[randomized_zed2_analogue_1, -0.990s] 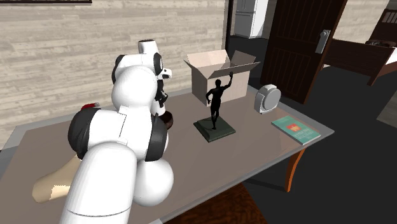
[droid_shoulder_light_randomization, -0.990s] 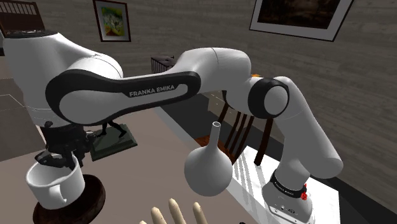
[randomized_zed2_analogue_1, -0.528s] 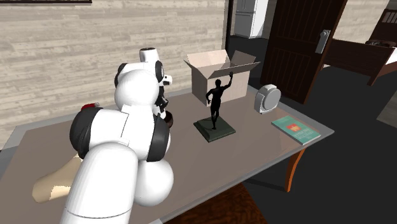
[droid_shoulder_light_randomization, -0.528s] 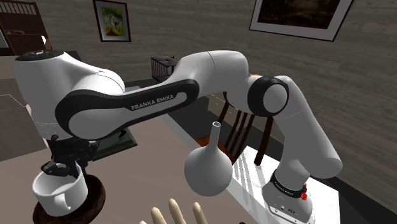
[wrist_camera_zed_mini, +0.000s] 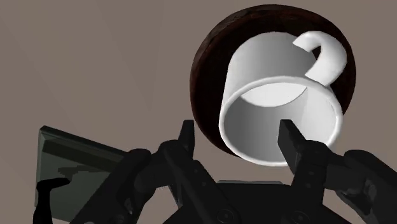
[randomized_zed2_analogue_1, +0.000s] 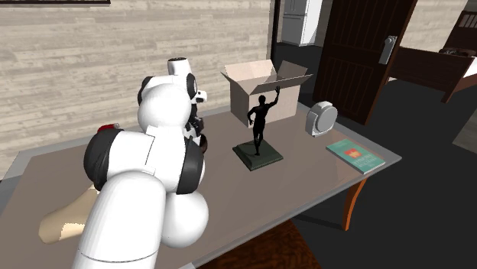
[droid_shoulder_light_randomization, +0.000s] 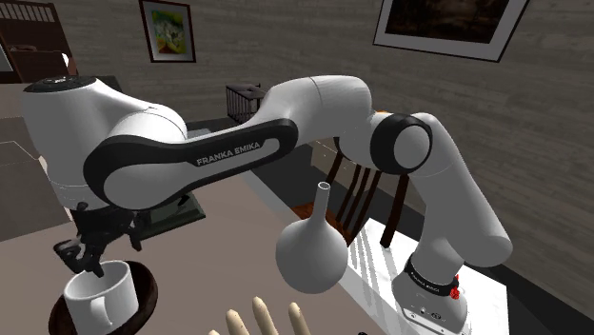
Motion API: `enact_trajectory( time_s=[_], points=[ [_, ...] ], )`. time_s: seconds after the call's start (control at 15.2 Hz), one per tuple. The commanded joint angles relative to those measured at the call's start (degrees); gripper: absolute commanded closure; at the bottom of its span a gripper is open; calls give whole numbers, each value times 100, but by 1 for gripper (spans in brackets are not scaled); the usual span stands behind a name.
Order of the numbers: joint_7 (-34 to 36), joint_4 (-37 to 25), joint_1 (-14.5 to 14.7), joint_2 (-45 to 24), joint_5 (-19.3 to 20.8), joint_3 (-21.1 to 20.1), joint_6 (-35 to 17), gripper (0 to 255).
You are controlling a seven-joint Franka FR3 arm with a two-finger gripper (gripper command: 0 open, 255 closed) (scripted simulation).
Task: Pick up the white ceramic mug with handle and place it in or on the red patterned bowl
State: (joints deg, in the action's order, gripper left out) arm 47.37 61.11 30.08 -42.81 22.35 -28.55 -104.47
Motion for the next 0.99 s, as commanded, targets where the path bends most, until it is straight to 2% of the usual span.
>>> enact_trajectory(
  time_s=[0.0,0.2,0.46,0.92],
  points=[
    [0,-1,0,0,0,0,0,0],
    [1,-2,1,-1,0,0,0,0],
    [-96,-676,149,51,-44,-22,687,0],
    [-96,-677,149,51,-43,-22,687,0]
  ],
)
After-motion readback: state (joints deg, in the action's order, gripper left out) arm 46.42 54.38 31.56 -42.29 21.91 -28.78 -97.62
